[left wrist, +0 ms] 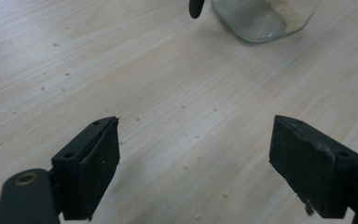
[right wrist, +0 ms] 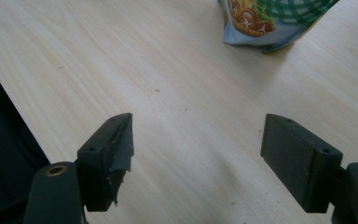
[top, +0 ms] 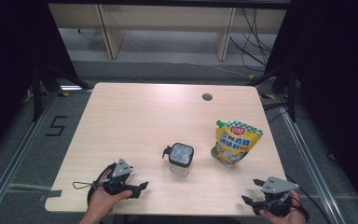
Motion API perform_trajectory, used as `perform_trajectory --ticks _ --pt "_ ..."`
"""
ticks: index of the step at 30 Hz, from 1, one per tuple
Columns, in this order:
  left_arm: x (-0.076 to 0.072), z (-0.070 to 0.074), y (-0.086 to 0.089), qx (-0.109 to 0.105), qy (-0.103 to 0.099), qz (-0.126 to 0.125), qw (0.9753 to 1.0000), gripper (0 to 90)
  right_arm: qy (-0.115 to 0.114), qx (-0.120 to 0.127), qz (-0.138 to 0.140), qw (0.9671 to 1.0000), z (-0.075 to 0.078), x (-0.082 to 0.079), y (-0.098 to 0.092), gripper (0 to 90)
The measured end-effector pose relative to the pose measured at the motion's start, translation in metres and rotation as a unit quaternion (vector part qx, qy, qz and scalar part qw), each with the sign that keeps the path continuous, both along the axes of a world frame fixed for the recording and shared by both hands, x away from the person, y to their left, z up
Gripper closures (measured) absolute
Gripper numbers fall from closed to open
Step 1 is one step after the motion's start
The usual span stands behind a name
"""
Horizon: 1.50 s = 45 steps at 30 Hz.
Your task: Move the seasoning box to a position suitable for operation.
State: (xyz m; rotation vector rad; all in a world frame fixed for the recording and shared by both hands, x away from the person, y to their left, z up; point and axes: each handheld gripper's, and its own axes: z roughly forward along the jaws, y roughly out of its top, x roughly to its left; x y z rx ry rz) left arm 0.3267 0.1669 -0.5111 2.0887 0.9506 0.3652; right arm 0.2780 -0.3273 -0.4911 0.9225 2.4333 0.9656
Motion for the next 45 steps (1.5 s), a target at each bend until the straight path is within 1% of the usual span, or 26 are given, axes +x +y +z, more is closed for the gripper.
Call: perform_trajectory --ticks 3,4,7,8,10,13,15,16,19,20,23,24,25,27,29,30,32,33,37,39,40,41,42,43,44,45 --pt "0.001 0.002 0.001 -0.012 -0.003 0.009 0.9999 16.4 -0.003 0.0 0.001 1.0 0.0 0.001 -0.001 26.3" --pt "0.002 0.004 0.003 -0.008 -0.011 0.005 0.9999 16.5 -0.009 -0.003 0.009 0.9999 0.0 0.002 -0.001 26.4" --pt "0.004 0.004 0.002 -0.009 -0.017 0.01 0.9998 17.9 -0.012 -0.003 0.007 0.9999 0.001 0.002 -0.001 26.8" --pt "0.005 0.005 0.001 -0.004 -0.018 0.006 0.9998 17.8 -0.012 -0.003 0.008 0.9999 0.001 0.002 -0.001 26.8" --pt "0.006 0.004 -0.001 -0.012 -0.015 0.014 0.9997 17.8 -0.009 -0.001 0.007 0.9999 0.001 0.002 0.0 26.7" --pt "0.014 0.006 -0.004 -0.005 -0.026 0.0 0.9996 16.9 -0.005 0.003 0.001 1.0 0.001 0.001 0.001 26.8" --pt "0.022 0.005 -0.011 -0.012 -0.028 0.006 0.9995 17.0 -0.009 0.004 0.004 0.9999 0.001 0.001 0.002 27.0" --pt "0.024 0.007 -0.011 0.001 -0.028 -0.001 0.9996 17.8 -0.009 0.005 0.004 0.9999 0.001 0.001 0.002 27.1" --pt "0.03 0.008 -0.017 -0.001 -0.033 0.002 0.9995 21.1 -0.008 0.009 0.002 0.9999 0.001 0.002 0.001 27.1" --pt "0.035 0.008 -0.018 0.006 -0.041 -0.007 0.9991 21.1 -0.008 0.009 0.002 0.9999 0.001 0.002 0.001 27.1" --pt "0.044 0.009 -0.025 0.003 -0.047 -0.01 0.9989 26.8 -0.012 0.008 0.003 0.9999 0.002 0.002 0.001 27.1" --pt "0.048 0.011 -0.027 0.011 -0.048 -0.021 0.9986 28.9 -0.012 0.008 0.003 0.9999 0.002 0.002 0.001 27.1" --pt "0.051 0.011 -0.033 0.009 -0.051 -0.026 0.9983 31.9 -0.013 0.008 0.003 0.9999 0.002 0.001 0.0 27.1" --pt "0.055 0.011 -0.038 0.032 -0.059 -0.033 0.9972 32.7 -0.016 0.008 0.005 0.9998 0.002 0.002 0.0 27.1" --pt "0.056 0.011 -0.042 0.026 -0.054 -0.034 0.9976 35.5 -0.012 0.01 0.005 0.9999 0.002 0.002 0.0 27.1" --pt "0.059 0.012 -0.045 0.031 -0.061 -0.054 0.9962 37.5 -0.012 0.01 0.005 0.9999 0.002 0.002 0.001 27.1" --pt "0.06 0.011 -0.048 0.028 -0.061 -0.05 0.9965 38.0 -0.012 0.01 0.006 0.9999 0.002 0.002 0.001 27.1" --pt "0.062 0.011 -0.05 0.038 -0.075 -0.059 0.9948 40.5 -0.013 0.008 0.008 0.9998 0.002 0.002 0.001 27.1" --pt "0.068 0.007 -0.061 0.046 -0.083 -0.079 0.9923 47.7 -0.011 0.008 0.008 0.9999 0.001 0.002 0.002 27.1" --pt "0.07 0.007 -0.065 0.044 -0.08 -0.085 0.9922 49.5 -0.006 0.008 0.005 0.9999 0.001 0.002 0.002 27.1" --pt "0.069 0.007 -0.067 0.042 -0.078 -0.079 0.9929 50.4 -0.008 0.009 0.004 0.9999 0.001 0.002 0.002 27.1" --pt "0.069 0.008 -0.069 0.047 -0.086 -0.088 0.9912 52.2 -0.01 0.01 0.006 0.9999 0.001 0.002 0.001 27.1" --pt "0.069 0.009 -0.071 0.054 -0.085 -0.089 0.991 53.2 -0.003 0.015 -0.001 0.9999 0.001 0.001 0.002 27.1" --pt "0.072 0.01 -0.072 0.058 -0.097 -0.096 0.989 54.4 -0.009 0.011 0.007 0.9999 0.001 0.003 0.001 27.1" --pt "0.073 0.01 -0.072 0.064 -0.091 -0.091 0.9897 56.0 -0.003 0.01 0.003 0.9999 0.0 0.002 0.002 27.1" --pt "0.075 0.009 -0.074 0.055 -0.095 -0.089 0.99 58.3 -0.003 0.012 0.003 0.9999 0.0 0.002 0.003 27.1"
